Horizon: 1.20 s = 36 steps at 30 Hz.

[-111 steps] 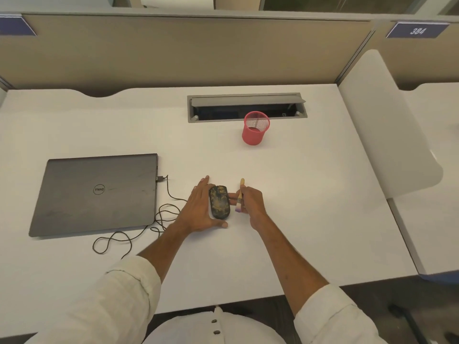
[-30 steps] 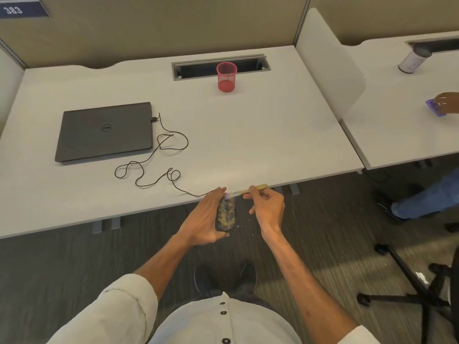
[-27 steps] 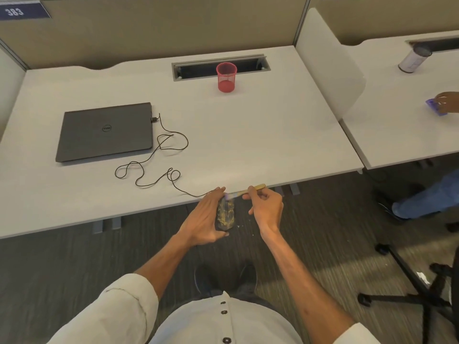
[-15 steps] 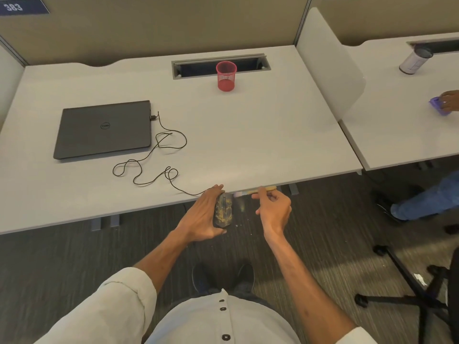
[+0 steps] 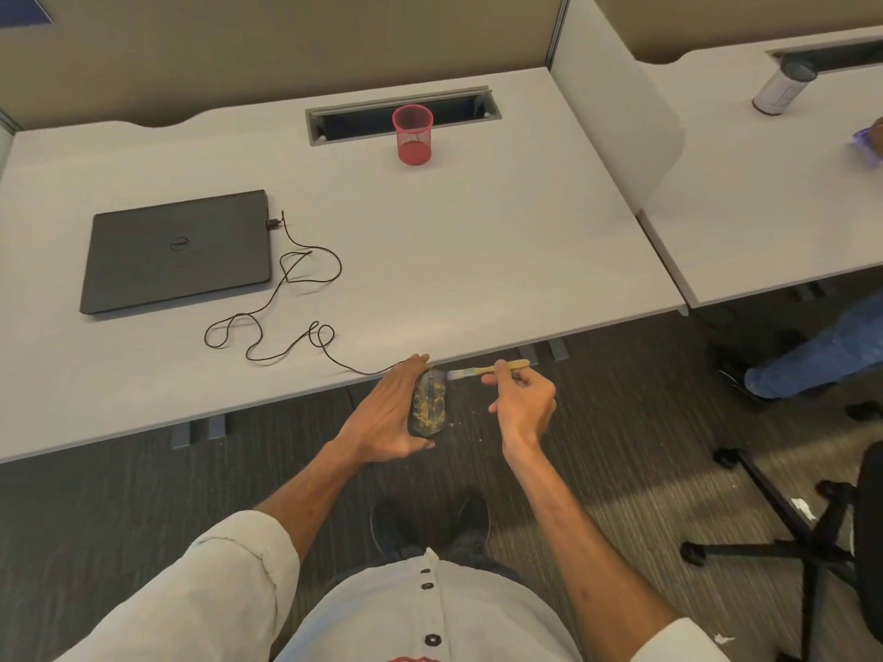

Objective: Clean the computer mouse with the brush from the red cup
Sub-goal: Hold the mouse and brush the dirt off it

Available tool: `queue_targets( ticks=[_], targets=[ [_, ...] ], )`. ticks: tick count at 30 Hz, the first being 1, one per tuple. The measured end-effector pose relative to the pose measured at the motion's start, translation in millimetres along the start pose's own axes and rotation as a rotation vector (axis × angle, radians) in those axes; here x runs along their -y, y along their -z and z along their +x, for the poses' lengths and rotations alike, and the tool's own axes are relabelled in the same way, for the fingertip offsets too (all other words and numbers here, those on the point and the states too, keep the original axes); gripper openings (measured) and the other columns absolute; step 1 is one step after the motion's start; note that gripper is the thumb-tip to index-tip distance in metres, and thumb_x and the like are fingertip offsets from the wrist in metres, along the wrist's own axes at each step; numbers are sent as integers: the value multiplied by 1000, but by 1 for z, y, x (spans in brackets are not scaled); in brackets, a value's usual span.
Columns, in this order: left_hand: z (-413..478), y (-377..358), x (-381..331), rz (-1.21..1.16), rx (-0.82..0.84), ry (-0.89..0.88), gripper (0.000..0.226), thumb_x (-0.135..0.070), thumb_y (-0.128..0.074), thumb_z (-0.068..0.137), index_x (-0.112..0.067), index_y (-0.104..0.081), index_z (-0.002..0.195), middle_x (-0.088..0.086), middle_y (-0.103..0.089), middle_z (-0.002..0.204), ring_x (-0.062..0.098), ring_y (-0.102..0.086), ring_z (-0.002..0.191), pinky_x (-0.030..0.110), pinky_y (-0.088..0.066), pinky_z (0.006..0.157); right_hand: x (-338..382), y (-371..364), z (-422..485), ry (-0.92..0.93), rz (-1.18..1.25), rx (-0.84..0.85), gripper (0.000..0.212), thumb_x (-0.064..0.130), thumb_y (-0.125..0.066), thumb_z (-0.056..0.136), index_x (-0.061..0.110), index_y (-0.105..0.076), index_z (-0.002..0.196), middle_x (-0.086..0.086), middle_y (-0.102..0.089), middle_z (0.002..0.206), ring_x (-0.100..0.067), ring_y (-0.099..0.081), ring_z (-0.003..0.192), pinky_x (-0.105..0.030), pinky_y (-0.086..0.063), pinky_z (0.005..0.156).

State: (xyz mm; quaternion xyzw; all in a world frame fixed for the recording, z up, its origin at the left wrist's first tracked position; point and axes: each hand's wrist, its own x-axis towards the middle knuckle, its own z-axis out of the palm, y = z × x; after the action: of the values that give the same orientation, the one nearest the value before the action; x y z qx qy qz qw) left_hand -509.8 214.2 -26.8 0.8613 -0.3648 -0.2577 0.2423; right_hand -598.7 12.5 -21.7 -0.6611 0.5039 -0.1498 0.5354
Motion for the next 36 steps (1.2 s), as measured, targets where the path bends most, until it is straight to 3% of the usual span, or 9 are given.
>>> queue_targets(
  ticks=[4,9,14,20,24,31,36],
  targets=[
    [8,-5,-11,-3,15,-15,126,-58,-93,76,-17,-19,169,6,-21,179,26,-26,167,51,-28,137,-4,7,5,49,83,81,21,37,-74,104,27,-81,88,14,-83,82,-7,-60,44,-21,-58,56],
    [8,-6,-12,-11,-5,-6,126,-55,-95,75,-16,-19,169,7,-22,179,25,-27,166,48,-28,137,-10,3,0,41,36,113,18,37,-75,104,32,-80,88,14,-82,80,-9,-64,49,-32,-62,58],
    [11,-8,-13,-3,-9,12,129,-56,-95,76,-14,-18,170,7,-21,180,25,-25,167,40,-23,137,-20,16,5,5,9,16,22,38,-76,103,34,-79,81,12,-81,75,-12,-66,54,-33,-60,57],
    [13,-10,-18,-10,3,19,128,-56,-95,76,-14,-18,170,7,-20,180,26,-25,167,46,-25,138,-18,19,7,51,125,115,17,34,-75,104,24,-82,92,10,-83,81,-6,-61,47,-18,-56,50],
    [17,-9,-22,-13,11,24,129,-56,-94,77,-14,-16,171,7,-17,181,26,-24,167,48,-25,138,-22,16,3,85,125,199,14,32,-76,104,23,-82,95,8,-84,82,-9,-61,47,-21,-56,49],
    [17,-8,-21,-15,1,27,128,-55,-95,77,-15,-17,170,6,-20,180,26,-26,166,47,-27,137,-28,24,11,61,93,73,18,35,-76,103,27,-82,89,11,-82,78,-5,-62,51,-19,-51,47],
    [18,-8,-20,-21,8,28,128,-54,-95,77,-15,-17,170,7,-18,180,26,-25,166,50,-26,137,-25,21,9,100,152,119,16,33,-76,103,25,-83,91,9,-83,81,-4,-62,51,-16,-52,48]
  ],
)
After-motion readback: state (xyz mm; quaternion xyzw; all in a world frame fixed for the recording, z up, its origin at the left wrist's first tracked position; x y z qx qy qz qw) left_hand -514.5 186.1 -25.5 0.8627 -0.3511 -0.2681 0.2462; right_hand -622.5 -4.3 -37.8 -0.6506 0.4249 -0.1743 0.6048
